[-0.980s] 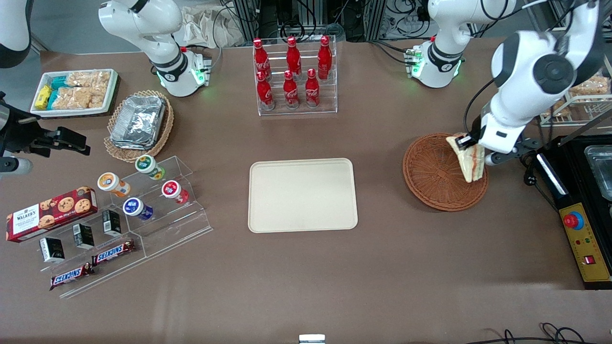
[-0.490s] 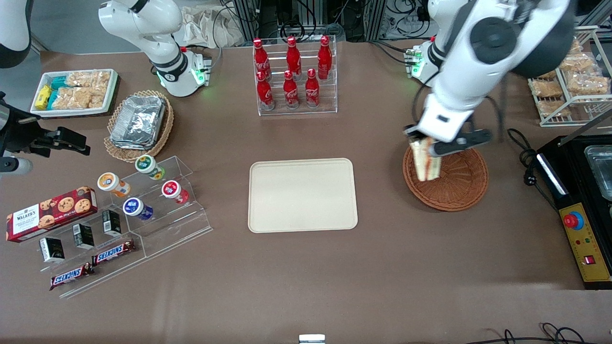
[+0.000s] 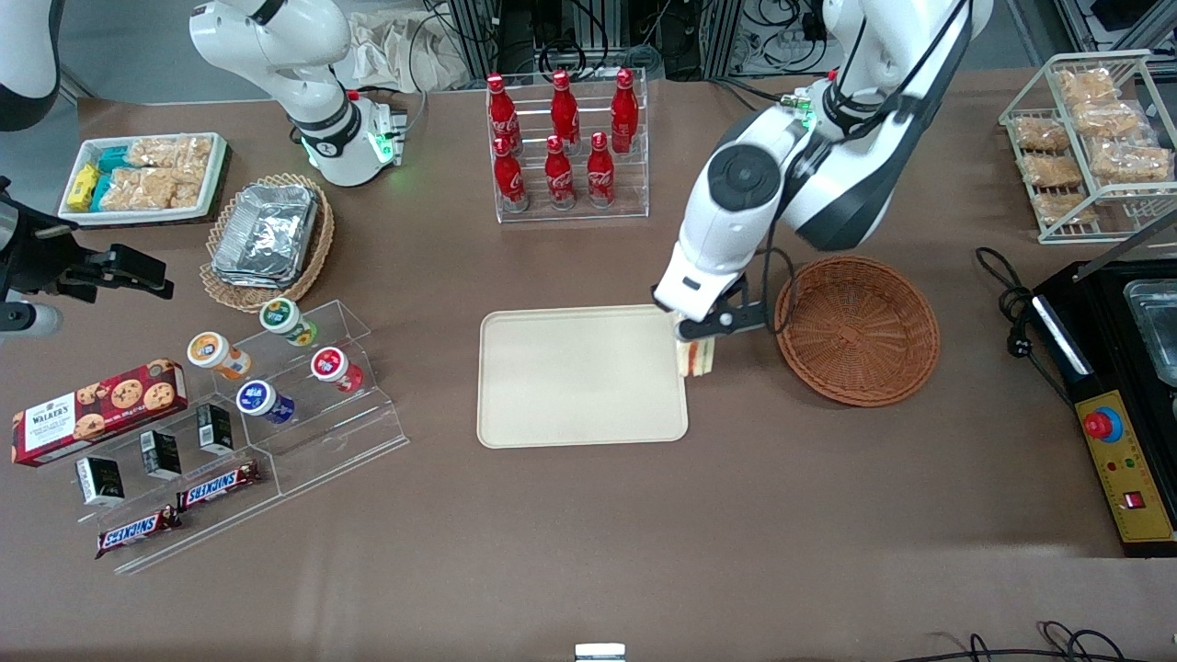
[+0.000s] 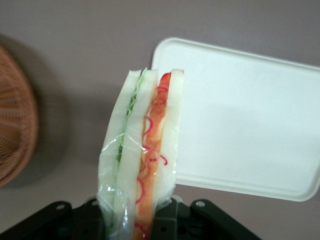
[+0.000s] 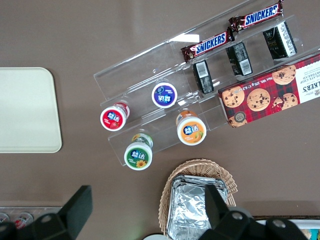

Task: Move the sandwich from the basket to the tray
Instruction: 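Carry the sandwich with the left gripper over the cream tray and lower it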

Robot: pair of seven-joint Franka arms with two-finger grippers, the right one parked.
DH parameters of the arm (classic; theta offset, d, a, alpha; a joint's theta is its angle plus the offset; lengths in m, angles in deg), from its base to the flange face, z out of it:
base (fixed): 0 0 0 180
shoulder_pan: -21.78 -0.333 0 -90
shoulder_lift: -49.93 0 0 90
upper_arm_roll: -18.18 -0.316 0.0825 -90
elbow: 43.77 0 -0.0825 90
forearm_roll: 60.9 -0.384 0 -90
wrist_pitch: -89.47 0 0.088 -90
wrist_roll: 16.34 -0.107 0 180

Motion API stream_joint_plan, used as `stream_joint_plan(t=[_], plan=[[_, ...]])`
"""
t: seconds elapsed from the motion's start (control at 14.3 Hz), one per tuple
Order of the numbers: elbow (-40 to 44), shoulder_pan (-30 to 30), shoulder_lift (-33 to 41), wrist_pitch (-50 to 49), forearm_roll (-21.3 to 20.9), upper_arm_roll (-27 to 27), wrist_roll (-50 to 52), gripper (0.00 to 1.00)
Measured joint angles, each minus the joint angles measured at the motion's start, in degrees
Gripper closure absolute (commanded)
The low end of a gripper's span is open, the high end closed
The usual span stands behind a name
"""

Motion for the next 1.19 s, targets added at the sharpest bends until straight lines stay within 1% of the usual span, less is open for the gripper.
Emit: stream_joint_plan(t=[0.14,0.35,0.56,0.63,0.7,0.77,0.98,1.19], plan=[[-0.1,0.11,-5.5,4.6,-3.24,-0.03,0.04,1.0],[0.4,0.11,-12.15,9.57,-6.41,-0.05,0.16,1.0],[1.66,1.45,-15.95,11.52,-10.72,0.17,3.13,1.0],[2.1,2.39,-16.77,11.58,-12.04,0.19,4.84,0.97],[2.71,3.11,-17.45,11.6,-13.08,0.19,6.04,0.67],[3.26,3.53,-18.03,11.6,-13.81,0.18,6.73,0.01],[3.95,3.61,-19.11,11.6,-16.85,0.01,7.12,0.0],[5.15,3.55,-19.12,11.06,-17.35,-0.04,7.98,0.0]])
